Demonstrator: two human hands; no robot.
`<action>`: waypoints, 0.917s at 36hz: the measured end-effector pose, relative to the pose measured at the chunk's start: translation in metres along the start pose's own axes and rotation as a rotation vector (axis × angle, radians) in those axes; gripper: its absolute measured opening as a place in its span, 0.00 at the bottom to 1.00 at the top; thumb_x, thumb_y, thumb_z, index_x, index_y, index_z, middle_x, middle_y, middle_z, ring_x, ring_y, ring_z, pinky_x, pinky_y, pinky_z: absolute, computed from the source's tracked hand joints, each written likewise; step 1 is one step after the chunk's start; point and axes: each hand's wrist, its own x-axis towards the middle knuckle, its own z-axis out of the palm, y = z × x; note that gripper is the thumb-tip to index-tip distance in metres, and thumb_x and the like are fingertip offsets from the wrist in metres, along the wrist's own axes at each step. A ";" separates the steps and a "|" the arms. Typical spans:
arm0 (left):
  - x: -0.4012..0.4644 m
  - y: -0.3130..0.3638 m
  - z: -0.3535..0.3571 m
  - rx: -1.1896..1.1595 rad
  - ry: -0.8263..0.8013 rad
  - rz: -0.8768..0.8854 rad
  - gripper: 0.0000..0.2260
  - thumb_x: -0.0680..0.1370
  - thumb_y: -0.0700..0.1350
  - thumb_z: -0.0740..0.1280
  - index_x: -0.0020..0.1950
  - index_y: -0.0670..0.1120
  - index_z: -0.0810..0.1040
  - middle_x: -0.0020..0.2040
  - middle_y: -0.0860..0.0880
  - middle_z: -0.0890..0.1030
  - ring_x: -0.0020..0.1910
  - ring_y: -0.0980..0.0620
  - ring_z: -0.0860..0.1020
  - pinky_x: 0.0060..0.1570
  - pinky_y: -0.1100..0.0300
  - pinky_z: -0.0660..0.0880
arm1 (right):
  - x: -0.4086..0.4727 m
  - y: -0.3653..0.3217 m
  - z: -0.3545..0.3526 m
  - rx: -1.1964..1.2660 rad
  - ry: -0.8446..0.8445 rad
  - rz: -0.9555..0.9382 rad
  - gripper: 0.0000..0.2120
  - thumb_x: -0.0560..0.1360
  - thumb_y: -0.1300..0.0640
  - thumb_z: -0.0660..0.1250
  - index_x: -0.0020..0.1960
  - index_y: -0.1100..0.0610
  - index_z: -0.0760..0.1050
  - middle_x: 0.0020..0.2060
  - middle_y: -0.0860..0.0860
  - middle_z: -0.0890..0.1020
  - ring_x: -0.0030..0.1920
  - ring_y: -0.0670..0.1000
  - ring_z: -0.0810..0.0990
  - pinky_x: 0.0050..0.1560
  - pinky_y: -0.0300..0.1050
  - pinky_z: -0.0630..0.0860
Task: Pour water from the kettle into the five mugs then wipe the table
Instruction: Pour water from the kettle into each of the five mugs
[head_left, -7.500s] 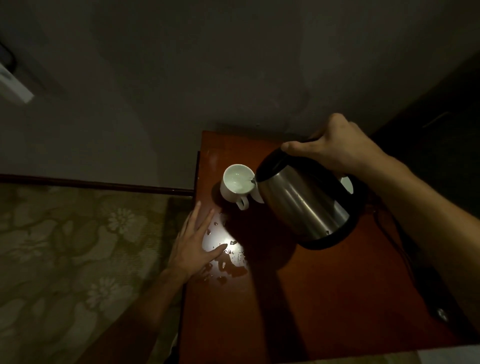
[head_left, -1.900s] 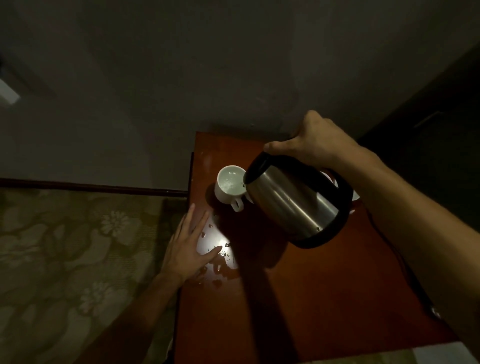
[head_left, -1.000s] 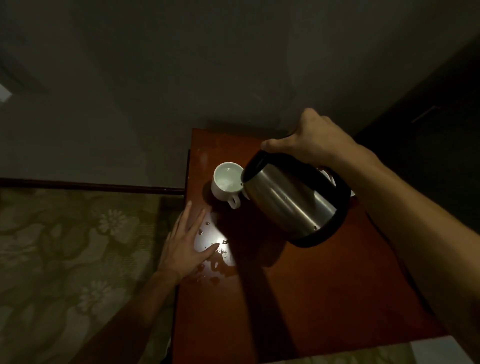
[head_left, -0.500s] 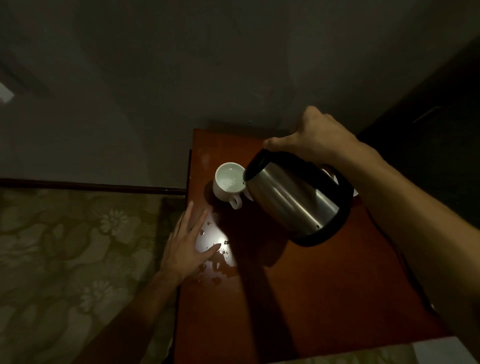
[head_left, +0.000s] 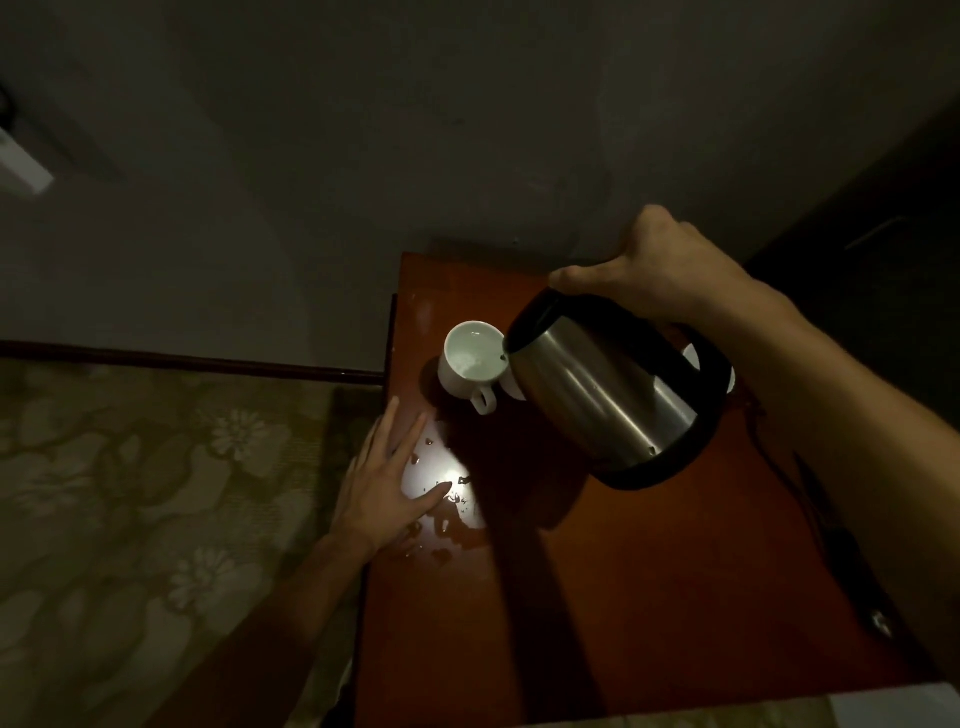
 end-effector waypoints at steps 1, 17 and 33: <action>0.001 0.000 0.000 0.003 -0.004 -0.005 0.45 0.70 0.75 0.60 0.83 0.63 0.48 0.82 0.61 0.34 0.83 0.48 0.48 0.72 0.31 0.64 | -0.001 0.000 -0.001 0.012 0.003 0.000 0.36 0.71 0.31 0.79 0.68 0.51 0.73 0.59 0.52 0.81 0.55 0.54 0.83 0.60 0.59 0.83; 0.001 0.000 0.000 -0.007 -0.033 -0.022 0.46 0.70 0.75 0.60 0.83 0.62 0.49 0.82 0.61 0.33 0.83 0.47 0.47 0.74 0.30 0.60 | -0.010 -0.010 0.003 -0.010 -0.019 0.051 0.33 0.73 0.34 0.78 0.63 0.51 0.65 0.59 0.53 0.76 0.53 0.54 0.79 0.64 0.61 0.81; 0.001 -0.001 0.001 0.023 -0.033 -0.024 0.46 0.69 0.75 0.59 0.83 0.63 0.47 0.81 0.61 0.32 0.83 0.48 0.47 0.74 0.31 0.62 | -0.007 -0.012 0.006 0.015 -0.024 0.024 0.37 0.73 0.34 0.78 0.71 0.53 0.68 0.62 0.52 0.76 0.60 0.56 0.80 0.66 0.62 0.81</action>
